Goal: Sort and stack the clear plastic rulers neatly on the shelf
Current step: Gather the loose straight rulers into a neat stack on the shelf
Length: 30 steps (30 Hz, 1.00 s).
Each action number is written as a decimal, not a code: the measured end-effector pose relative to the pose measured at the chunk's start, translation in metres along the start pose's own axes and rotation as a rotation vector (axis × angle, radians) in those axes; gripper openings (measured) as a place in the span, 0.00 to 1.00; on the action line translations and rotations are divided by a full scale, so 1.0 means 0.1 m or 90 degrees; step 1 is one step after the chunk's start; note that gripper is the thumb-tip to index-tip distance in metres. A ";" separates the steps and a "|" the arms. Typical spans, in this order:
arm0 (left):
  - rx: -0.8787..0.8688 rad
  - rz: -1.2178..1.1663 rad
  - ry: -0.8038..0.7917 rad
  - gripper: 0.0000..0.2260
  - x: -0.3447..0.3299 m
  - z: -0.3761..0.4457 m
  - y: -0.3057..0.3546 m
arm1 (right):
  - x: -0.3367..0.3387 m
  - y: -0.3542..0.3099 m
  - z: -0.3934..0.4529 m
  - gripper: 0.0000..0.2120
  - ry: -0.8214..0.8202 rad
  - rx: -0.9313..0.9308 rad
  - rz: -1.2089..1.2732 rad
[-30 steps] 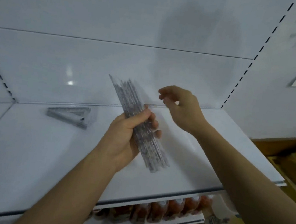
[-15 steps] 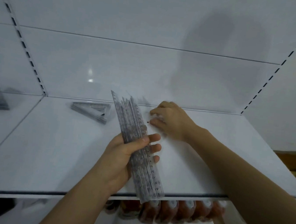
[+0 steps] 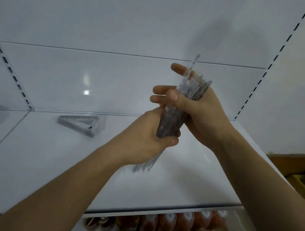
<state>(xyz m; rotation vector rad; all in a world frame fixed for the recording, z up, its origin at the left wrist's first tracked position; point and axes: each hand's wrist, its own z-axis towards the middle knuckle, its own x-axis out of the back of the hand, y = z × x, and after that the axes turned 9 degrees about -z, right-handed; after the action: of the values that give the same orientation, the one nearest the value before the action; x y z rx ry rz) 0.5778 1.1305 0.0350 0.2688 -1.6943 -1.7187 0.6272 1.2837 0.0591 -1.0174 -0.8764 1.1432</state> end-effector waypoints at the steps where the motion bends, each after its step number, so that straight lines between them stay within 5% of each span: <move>1: 0.000 0.003 -0.002 0.13 -0.06 0.06 0.02 | 0.02 -0.03 -0.02 0.29 0.027 0.015 0.008; 5: 0.059 -0.034 -0.011 0.09 -0.21 0.18 -0.06 | 0.13 -0.01 -0.13 0.14 0.106 -0.006 0.064; 8: 0.109 -0.089 -0.038 0.16 -0.31 0.21 -0.13 | 0.23 -0.05 -0.14 0.10 0.096 0.051 -0.059; 12: 0.096 -0.161 0.035 0.15 -0.46 0.26 -0.24 | 0.22 -0.18 -0.08 0.14 -0.033 0.091 -0.236; 21: 0.084 -0.250 0.109 0.16 -0.59 0.22 -0.44 | 0.17 -0.03 -0.02 0.17 -0.069 0.051 -0.244; 27: 0.086 -0.213 0.085 0.12 -0.54 0.27 -0.44 | 0.18 0.04 -0.02 0.14 -0.035 0.064 -0.161; 30: 0.127 -0.163 -0.022 0.13 -0.35 0.31 -0.33 | 0.29 0.08 0.02 0.14 0.012 0.032 -0.086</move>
<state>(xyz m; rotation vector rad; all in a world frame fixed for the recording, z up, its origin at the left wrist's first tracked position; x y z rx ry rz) 0.5740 1.1727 -0.0031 0.5727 -1.9281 -1.7412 0.6294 1.3133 0.0536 -0.9129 -0.8843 1.0344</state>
